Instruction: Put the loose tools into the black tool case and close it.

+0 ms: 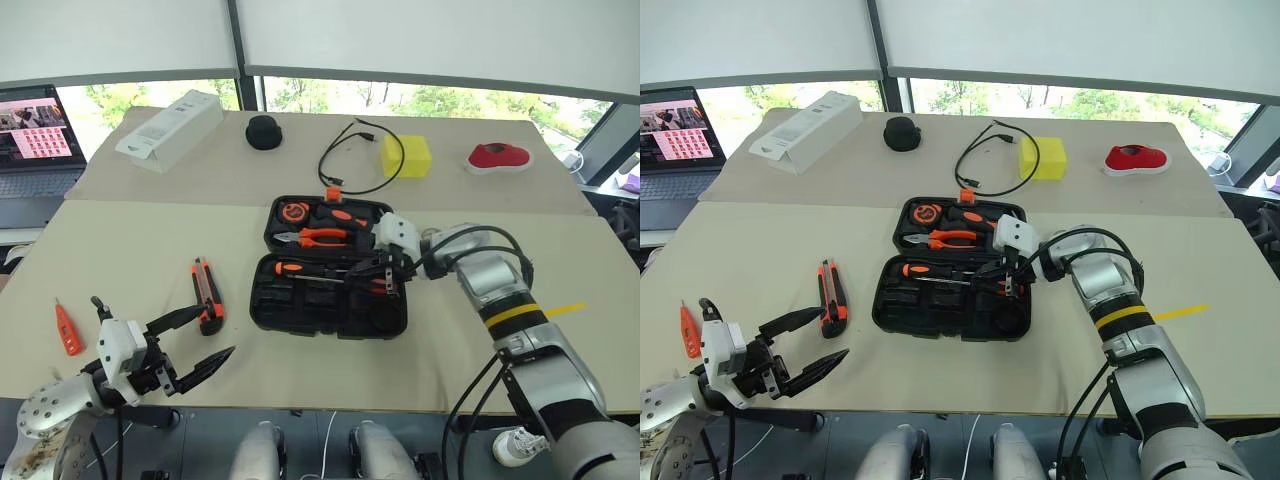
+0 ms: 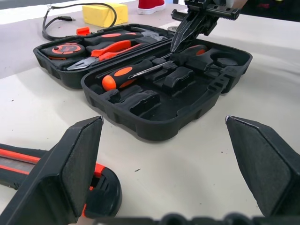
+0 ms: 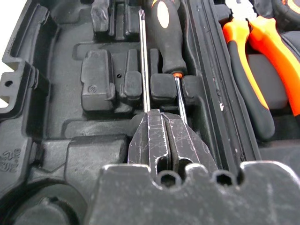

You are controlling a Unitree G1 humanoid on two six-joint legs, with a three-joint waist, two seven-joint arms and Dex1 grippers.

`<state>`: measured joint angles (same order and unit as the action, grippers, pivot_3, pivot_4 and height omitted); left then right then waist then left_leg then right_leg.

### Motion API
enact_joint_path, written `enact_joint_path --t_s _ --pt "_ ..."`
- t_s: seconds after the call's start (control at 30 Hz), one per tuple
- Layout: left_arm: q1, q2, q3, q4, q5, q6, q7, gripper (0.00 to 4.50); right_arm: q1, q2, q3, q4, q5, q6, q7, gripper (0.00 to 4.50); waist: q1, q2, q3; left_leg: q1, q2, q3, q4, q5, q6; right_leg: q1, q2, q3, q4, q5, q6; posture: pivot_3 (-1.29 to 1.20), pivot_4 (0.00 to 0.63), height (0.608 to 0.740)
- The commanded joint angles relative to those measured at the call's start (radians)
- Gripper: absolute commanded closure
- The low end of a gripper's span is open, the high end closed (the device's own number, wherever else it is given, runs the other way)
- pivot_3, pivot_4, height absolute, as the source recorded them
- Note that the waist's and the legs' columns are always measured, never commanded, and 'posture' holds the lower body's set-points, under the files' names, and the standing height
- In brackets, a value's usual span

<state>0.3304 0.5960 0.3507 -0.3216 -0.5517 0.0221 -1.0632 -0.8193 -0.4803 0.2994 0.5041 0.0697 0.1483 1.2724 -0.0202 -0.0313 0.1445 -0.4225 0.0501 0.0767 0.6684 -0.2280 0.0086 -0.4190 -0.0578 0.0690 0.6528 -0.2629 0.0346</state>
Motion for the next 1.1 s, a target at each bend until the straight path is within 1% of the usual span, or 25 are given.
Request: enact_joint_path --t_s 0.03,0.23,0.37,0.4,0.43,0.5,0.53,0.57,0.6,0.63,0.7,0.73,0.8,0.87,0.93,1.0,1.1 --pt "0.010 0.011 0.019 -0.039 -0.012 -0.005 0.011 0.00 0.010 0.020 0.022 0.032 -0.031 -0.037 -0.005 4.48 0.000 0.000 0.000 0.000 0.000 0.000 0.000 0.000 0.000 0.000 0.000 0.000 0.001 0.000 0.000 0.00 0.150 0.740" --pt "0.010 0.012 0.026 -0.037 0.002 -0.004 0.044 0.00 0.035 0.066 0.031 0.010 -0.043 -0.037 -0.032 4.48 -0.006 -0.001 -0.001 0.003 0.000 0.001 0.000 0.000 0.000 0.001 0.000 0.001 0.004 -0.001 -0.001 0.00 0.150 0.740" --pt "0.053 -0.007 0.068 -0.042 -0.017 0.017 0.095 0.00 0.019 0.055 -0.052 -0.001 0.012 -0.085 -0.053 4.48 -0.017 -0.001 -0.001 0.004 0.001 0.000 0.000 0.000 0.000 0.001 0.001 0.001 0.005 -0.001 -0.002 0.00 0.150 0.740" --pt "0.067 -0.013 0.087 -0.045 -0.035 0.025 0.107 0.00 0.022 0.046 -0.081 -0.022 0.046 -0.079 -0.038 4.48 -0.018 -0.001 0.000 0.004 0.001 0.000 0.000 0.000 0.000 0.000 0.001 0.001 0.005 -0.001 -0.002 0.00 0.150 0.740" --pt "0.084 -0.022 0.115 -0.053 -0.055 0.034 0.125 0.00 0.035 0.030 -0.112 -0.055 0.087 -0.053 -0.018 4.21 -0.018 -0.001 0.000 0.003 0.001 0.000 0.000 0.000 0.000 0.000 0.001 0.001 0.005 -0.001 -0.002 0.00 0.150 0.740" --pt "0.113 -0.034 0.157 -0.072 -0.087 0.053 0.151 0.00 0.062 0.003 -0.160 -0.110 0.150 -0.013 0.017 3.79 -0.017 -0.001 0.000 0.001 0.001 0.000 0.000 0.000 0.000 -0.001 0.000 0.001 0.005 -0.001 -0.002 0.00 0.150 0.740" --pt "0.151 -0.047 0.205 -0.090 -0.098 0.063 0.181 0.00 0.108 -0.030 -0.209 -0.155 0.199 -0.018 0.042 3.51 -0.016 -0.001 0.000 0.001 0.001 -0.001 0.000 0.000 0.000 -0.001 0.000 0.000 0.004 -0.001 -0.002 0.00 0.150 0.740" --pt "0.185 -0.060 0.246 -0.105 -0.108 0.071 0.206 0.00 0.151 -0.056 -0.250 -0.193 0.238 -0.027 0.059 3.08 -0.013 -0.001 0.000 0.001 0.001 -0.003 0.000 0.000 0.000 -0.001 -0.001 0.001 0.004 -0.001 -0.001 0.00 0.150 0.740" --pt "0.227 -0.079 0.289 -0.118 -0.119 0.080 0.235 0.00 0.203 -0.080 -0.295 -0.235 0.283 -0.038 0.078 2.83 -0.009 -0.002 0.000 0.000 0.001 -0.005 0.000 0.000 0.000 -0.001 -0.002 0.000 0.003 -0.001 -0.001 0.00 0.150 0.740" --pt "0.261 -0.096 0.320 -0.127 -0.120 0.089 0.261 0.00 0.245 -0.095 -0.326 -0.269 0.315 -0.049 0.091 2.46 -0.006 -0.003 0.000 0.000 0.001 -0.007 0.000 0.000 0.000 0.000 -0.002 0.000 0.002 -0.001 -0.001 0.00 0.150 0.740" --pt "0.316 -0.124 0.357 -0.136 -0.117 0.104 0.297 0.00 0.312 -0.105 -0.372 -0.318 0.372 -0.072 0.117 1.65 -0.003 -0.003 0.000 0.001 0.001 -0.007 0.000 -0.001 0.000 0.002 -0.002 0.000 0.000 -0.001 0.000 0.00 0.150 0.740" --pt "0.353 -0.149 0.383 -0.134 -0.112 0.114 0.330 0.00 0.367 -0.099 -0.419 -0.350 0.426 -0.099 0.146 1.38 -0.003 -0.003 0.000 0.001 0.000 -0.007 0.000 -0.001 0.000 0.002 -0.002 0.000 -0.001 -0.001 0.000 0.00 0.150 0.740" --pt "0.401 -0.214 0.444 -0.116 -0.124 0.129 0.417 0.00 0.471 -0.079 -0.497 -0.396 0.475 -0.186 0.147 0.64 -0.005 -0.003 0.000 0.002 0.000 -0.007 0.000 0.000 0.000 0.004 0.000 0.000 -0.001 -0.001 0.000 0.00 0.150 0.740" --pt "0.413 -0.255 0.486 -0.104 -0.145 0.137 0.476 0.00 0.521 -0.065 -0.526 -0.419 0.488 -0.233 0.135 0.02 -0.007 -0.004 0.001 0.007 0.001 -0.007 -0.001 -0.001 0.000 0.011 0.001 0.000 -0.004 -0.001 0.000 0.00 0.150 0.740" --pt "0.427 -0.302 0.528 -0.084 -0.190 0.132 0.503 0.00 0.571 -0.061 -0.534 -0.445 0.528 -0.245 0.177 0.02 -0.009 -0.004 0.001 0.011 0.001 -0.006 -0.001 -0.001 0.000 0.014 0.001 0.000 -0.005 -0.002 0.000 0.00 0.150 0.740" --pt "0.446 -0.343 0.551 -0.060 -0.211 0.129 0.522 0.00 0.609 -0.053 -0.542 -0.455 0.551 -0.242 0.178 0.02 -0.010 -0.005 0.001 0.013 0.001 -0.006 -0.001 -0.001 0.000 0.016 0.000 0.000 -0.005 -0.002 0.000 0.00 0.150 0.740" --pt "0.462 -0.371 0.557 -0.047 -0.210 0.162 0.584 0.00 0.631 -0.045 -0.546 -0.432 0.542 -0.301 0.185 0.02 -0.014 -0.009 0.002 0.016 0.001 -0.006 -0.001 -0.001 0.000 0.018 0.000 0.000 -0.005 -0.003 -0.002 0.00 0.150 0.740"
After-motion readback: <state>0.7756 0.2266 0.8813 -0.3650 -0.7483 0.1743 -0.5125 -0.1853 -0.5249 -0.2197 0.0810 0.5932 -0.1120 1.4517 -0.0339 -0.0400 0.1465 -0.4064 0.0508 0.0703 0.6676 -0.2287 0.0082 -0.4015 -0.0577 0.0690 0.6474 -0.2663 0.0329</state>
